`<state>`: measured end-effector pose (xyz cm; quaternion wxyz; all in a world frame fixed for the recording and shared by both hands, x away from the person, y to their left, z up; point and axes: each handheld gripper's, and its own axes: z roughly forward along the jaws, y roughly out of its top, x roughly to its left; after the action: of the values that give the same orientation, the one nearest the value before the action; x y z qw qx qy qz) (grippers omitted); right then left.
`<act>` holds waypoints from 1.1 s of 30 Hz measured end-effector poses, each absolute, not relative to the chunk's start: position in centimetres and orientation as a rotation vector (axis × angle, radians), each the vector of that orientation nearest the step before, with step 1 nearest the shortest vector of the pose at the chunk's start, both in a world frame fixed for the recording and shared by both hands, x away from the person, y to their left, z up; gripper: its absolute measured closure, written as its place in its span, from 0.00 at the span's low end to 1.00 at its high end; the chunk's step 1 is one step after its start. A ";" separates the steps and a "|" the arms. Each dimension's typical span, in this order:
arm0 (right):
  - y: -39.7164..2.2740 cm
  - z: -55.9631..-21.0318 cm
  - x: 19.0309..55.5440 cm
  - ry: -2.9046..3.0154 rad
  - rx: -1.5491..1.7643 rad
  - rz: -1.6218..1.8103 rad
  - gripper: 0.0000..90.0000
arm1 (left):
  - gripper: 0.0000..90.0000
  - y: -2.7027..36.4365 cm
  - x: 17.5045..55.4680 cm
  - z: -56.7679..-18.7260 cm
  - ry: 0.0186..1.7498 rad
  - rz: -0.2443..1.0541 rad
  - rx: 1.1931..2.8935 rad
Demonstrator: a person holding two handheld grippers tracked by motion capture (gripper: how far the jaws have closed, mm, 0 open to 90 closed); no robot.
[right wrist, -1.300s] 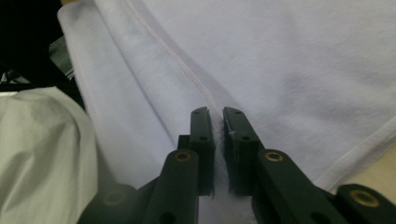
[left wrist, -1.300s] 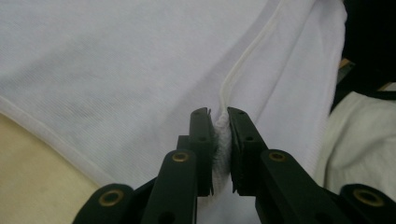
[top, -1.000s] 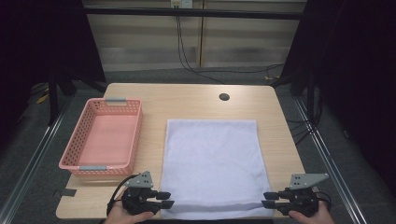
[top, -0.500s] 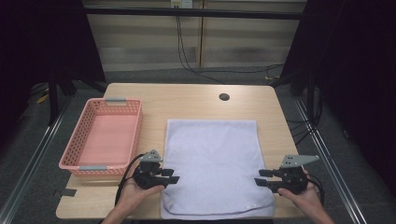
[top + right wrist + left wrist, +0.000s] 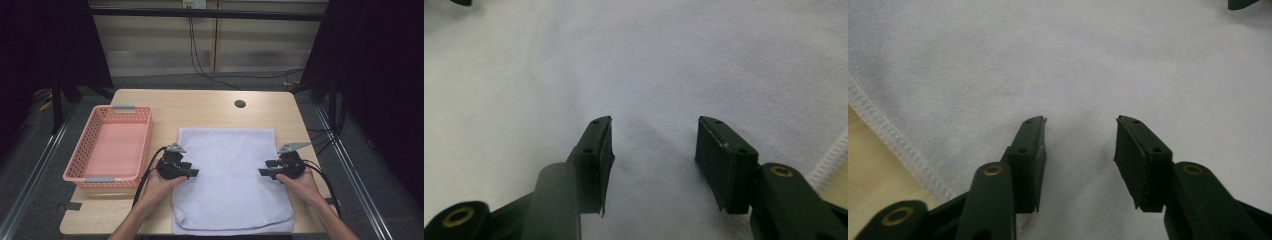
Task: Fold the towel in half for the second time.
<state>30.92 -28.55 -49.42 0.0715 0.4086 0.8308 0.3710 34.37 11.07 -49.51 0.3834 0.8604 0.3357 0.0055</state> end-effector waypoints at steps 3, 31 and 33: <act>-28.2 -49.8 31.0 2.489 1.186 1.073 0.63 | 0.73 10.7 33.8 -49.5 0.831 0.101 2.234; -29.7 -49.0 22.0 2.634 1.156 1.046 0.81 | 0.86 12.0 24.9 -49.4 0.678 -0.058 2.267; -29.7 -48.9 20.9 2.655 1.148 1.036 0.81 | 0.84 12.3 23.6 -49.2 0.661 -0.114 2.273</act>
<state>20.93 -29.65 -48.88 0.0343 0.3735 0.8636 0.3369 23.64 12.26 -49.24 0.3761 0.8887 0.2584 -0.0447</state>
